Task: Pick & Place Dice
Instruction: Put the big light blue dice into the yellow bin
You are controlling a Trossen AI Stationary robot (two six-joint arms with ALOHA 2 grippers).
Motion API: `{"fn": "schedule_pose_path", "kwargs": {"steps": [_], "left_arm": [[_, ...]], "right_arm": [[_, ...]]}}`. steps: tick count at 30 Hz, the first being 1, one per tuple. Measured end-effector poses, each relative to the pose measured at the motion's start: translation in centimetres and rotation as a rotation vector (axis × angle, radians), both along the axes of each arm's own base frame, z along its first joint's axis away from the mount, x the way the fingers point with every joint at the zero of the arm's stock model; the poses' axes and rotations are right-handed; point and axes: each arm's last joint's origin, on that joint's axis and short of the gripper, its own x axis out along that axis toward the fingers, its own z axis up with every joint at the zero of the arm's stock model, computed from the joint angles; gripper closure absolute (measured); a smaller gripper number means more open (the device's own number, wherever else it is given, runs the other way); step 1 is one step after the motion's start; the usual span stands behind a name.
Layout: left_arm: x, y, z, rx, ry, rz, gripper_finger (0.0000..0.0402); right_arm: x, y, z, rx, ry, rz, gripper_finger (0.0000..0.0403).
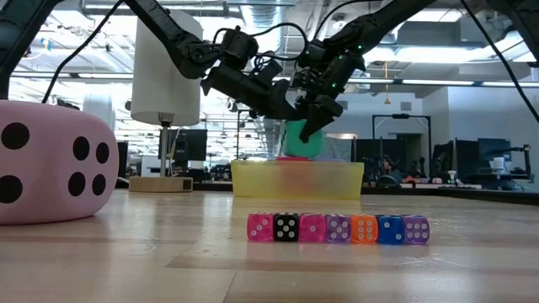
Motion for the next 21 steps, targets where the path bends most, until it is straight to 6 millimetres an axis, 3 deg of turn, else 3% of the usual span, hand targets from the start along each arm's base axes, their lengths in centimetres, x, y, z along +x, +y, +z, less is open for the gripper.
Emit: {"fn": "schedule_pose_path", "kwargs": {"steps": [15,21], "left_arm": [[-0.1,0.1,-0.2,-0.005,0.028,0.027,0.0401],[-0.3,0.1,-0.4,-0.01,0.047,0.04,0.0402]], "right_arm": [[-0.1,0.1,0.0,0.01,0.009,-0.001,0.0003],[-0.3,0.1,1.8,0.028,0.049,-0.008,0.0003]]}}
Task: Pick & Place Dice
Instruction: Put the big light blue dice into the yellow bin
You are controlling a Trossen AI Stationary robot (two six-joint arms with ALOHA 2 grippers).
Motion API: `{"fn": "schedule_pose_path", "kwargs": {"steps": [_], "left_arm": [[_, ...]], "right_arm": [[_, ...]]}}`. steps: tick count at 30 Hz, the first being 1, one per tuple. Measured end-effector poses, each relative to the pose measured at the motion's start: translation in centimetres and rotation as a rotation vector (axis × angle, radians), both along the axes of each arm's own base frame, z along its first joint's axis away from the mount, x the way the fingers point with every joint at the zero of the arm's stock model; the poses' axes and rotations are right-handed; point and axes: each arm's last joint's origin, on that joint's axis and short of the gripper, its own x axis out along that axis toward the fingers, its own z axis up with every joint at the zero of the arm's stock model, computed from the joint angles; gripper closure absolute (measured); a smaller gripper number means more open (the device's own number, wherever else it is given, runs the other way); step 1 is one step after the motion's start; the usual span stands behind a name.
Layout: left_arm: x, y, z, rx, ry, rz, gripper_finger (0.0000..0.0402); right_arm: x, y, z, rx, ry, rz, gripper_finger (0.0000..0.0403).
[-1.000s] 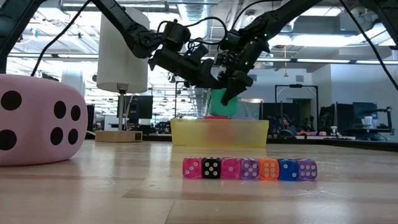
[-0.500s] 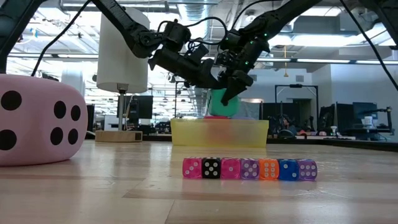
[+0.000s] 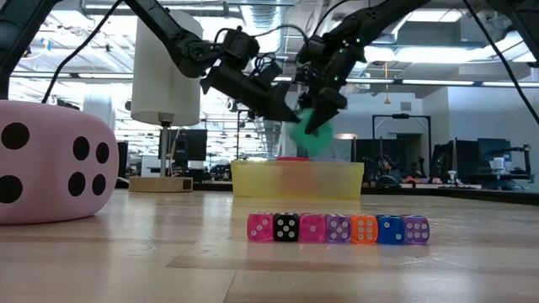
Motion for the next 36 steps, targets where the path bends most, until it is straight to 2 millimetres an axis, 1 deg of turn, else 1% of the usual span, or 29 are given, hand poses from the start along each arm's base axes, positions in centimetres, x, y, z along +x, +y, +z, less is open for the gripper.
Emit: {"fn": "schedule_pose_path", "kwargs": {"steps": [3,6,10,13,20,24,28,32,36], "left_arm": [[-0.1,0.1,-0.7,-0.014,0.033,0.01,0.0402],[-0.2,0.1,-0.7,-0.009,0.042,0.02,0.0402],[-0.1,0.2,-0.5,-0.007,0.031,0.016,0.0402],[-0.1,0.1,-0.5,-0.007,0.029,0.012,0.0402],[-0.1,0.1,-0.4,-0.005,0.022,0.007,0.0402],[-0.1,-0.1,-0.2,-0.005,0.022,0.004,0.0402],[0.0,-0.5,0.6,0.011,-0.005,-0.005,0.0402],[0.2,-1.3,1.6,0.024,-0.033,-0.031,0.0402],[0.4,-2.1,1.8,0.019,-0.038,-0.073,0.0402]], "right_arm": [[0.1,-0.1,1.6,-0.01,-0.022,0.003,0.0003],[0.0,0.0,1.8,-0.007,-0.025,0.005,0.0003],[-0.2,-0.4,1.3,0.002,-0.019,-0.005,0.0003],[-0.4,-0.3,0.7,0.033,-0.004,-0.003,0.0003],[-0.8,-0.8,0.1,0.1,-0.042,0.026,0.0003],[-1.1,-1.1,-0.6,0.146,-0.078,0.047,0.0003],[-1.1,-0.9,-1.4,0.169,-0.069,0.054,0.0003],[-0.7,-0.3,-1.2,0.194,-0.095,0.094,0.0003],[-0.4,0.0,-1.1,0.186,-0.101,0.106,0.0003]]}}
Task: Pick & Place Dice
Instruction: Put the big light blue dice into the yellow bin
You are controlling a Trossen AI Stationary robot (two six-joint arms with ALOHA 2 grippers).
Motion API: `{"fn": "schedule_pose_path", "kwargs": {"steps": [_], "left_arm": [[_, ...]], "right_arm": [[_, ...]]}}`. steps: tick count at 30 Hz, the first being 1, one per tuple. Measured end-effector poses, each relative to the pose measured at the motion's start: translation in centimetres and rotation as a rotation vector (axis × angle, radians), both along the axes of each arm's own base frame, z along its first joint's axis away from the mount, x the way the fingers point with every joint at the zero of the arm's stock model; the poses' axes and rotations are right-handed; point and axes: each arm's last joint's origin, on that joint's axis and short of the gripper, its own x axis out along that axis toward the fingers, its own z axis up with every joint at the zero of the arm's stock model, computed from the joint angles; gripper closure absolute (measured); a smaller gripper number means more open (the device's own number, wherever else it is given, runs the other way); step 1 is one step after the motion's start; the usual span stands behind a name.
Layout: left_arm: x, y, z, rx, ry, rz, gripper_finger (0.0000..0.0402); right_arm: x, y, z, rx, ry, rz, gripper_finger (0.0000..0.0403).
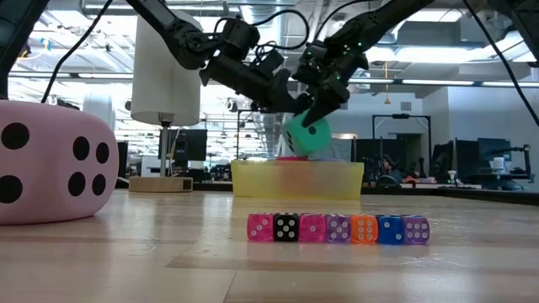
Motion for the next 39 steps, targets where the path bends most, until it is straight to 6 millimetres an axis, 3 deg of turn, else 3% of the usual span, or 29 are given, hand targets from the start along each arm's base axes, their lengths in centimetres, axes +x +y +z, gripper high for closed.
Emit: {"fn": "schedule_pose_path", "kwargs": {"steps": [18,39], "left_arm": [[-0.3,0.3,-0.2,-0.01,0.028,0.019,0.0402],[-0.4,0.4,-0.4,-0.018,0.043,0.019,0.0402]], "right_arm": [[0.0,-1.4,0.4,-0.041,-0.065,-0.066,0.0003],[0.1,-1.4,0.4,-0.101,-0.035,-0.097,0.0003]]}}
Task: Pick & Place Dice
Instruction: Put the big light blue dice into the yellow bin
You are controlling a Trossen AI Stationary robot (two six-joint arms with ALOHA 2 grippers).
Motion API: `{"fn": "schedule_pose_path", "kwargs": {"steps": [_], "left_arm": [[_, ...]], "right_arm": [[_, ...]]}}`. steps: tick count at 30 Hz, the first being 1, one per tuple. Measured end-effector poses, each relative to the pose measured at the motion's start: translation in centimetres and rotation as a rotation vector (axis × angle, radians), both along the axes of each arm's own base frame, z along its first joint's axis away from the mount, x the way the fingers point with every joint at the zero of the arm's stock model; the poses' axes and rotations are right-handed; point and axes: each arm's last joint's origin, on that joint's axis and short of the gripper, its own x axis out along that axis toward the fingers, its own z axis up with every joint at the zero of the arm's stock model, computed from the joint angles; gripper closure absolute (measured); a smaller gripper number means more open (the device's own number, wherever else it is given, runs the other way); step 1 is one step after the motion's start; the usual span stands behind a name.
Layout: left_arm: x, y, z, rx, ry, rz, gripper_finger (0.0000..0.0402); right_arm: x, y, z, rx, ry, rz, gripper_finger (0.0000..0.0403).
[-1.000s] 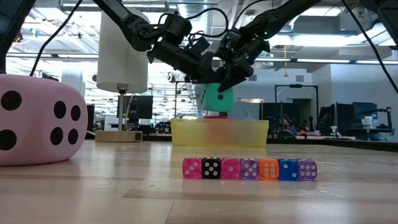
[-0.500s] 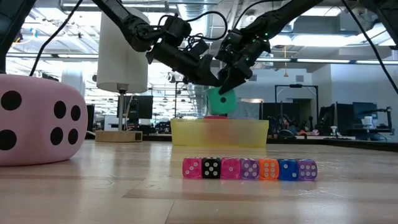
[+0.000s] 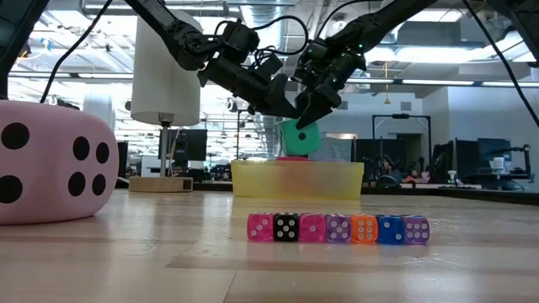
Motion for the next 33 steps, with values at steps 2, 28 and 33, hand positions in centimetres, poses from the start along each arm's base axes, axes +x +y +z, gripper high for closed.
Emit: {"fn": "schedule_pose_path", "kwargs": {"steps": [2,28,33], "left_arm": [[0.0,0.1,0.0,0.0,0.0,0.003,0.0402],[-0.5,1.3,-0.1,0.013,0.0,0.062,0.0402],[-0.1,1.5,-1.0,0.009,0.001,0.053,0.0402]], "right_arm": [[0.0,0.0,0.0,0.0,0.0,0.0,0.0003],[0.2,0.3,0.0,0.003,-0.001,0.012,0.0003],[0.1,0.4,0.0,0.004,0.005,0.021,0.0003]]}}
